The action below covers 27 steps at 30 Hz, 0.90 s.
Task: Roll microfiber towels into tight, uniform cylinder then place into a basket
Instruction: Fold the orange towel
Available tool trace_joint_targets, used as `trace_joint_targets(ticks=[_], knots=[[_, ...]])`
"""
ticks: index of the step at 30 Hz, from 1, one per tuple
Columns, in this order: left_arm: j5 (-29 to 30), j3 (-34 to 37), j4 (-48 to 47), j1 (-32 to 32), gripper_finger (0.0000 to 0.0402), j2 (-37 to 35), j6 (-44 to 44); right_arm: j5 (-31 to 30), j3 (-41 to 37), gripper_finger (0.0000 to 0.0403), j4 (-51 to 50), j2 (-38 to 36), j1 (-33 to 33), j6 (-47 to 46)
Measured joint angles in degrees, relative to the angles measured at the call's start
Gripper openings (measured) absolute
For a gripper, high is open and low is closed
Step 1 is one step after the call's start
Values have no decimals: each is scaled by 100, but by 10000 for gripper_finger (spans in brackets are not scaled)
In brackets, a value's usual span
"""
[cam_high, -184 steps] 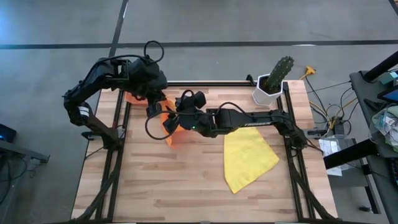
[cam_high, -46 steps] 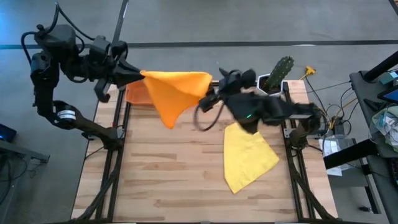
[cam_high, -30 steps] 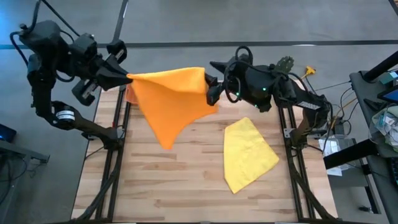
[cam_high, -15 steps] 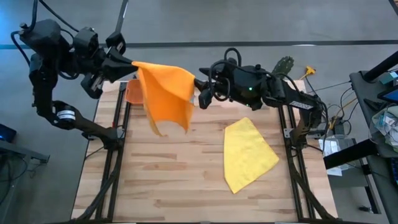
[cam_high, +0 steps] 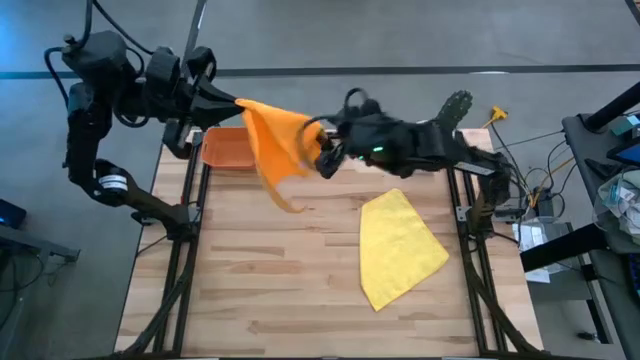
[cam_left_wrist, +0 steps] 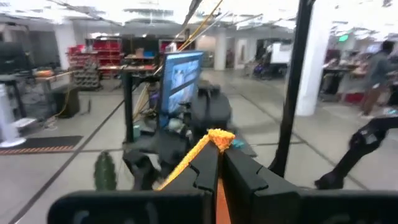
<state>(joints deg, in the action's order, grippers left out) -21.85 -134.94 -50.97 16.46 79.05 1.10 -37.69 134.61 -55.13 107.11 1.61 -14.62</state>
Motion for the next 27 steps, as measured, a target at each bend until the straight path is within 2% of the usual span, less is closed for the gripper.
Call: trace_joint_targets(ticks=[3,7,13,17,22,25,27], knots=[[546,-4,-595,-2,0,6,-272,8,-9,226,-676,273,-96,-455],[1332,16,-1953,5,0,113,-684,7,-9,226,-1175,569,-118,-780],[1519,141,-3660,-2,0,617,-615,197,-11,226,-1240,913,-114,-747],[1519,637,-3805,0,0,811,-309,454,-9,226,-1425,991,-98,-686],[1517,1450,-3426,29,0,739,32,515,-9,226,-1794,979,77,-568],[1532,1755,-3354,112,0,721,483,640,-12,226,-1592,891,192,-359],[1532,1835,-3356,209,0,717,672,1005,-13,226,-1222,818,209,-240]])
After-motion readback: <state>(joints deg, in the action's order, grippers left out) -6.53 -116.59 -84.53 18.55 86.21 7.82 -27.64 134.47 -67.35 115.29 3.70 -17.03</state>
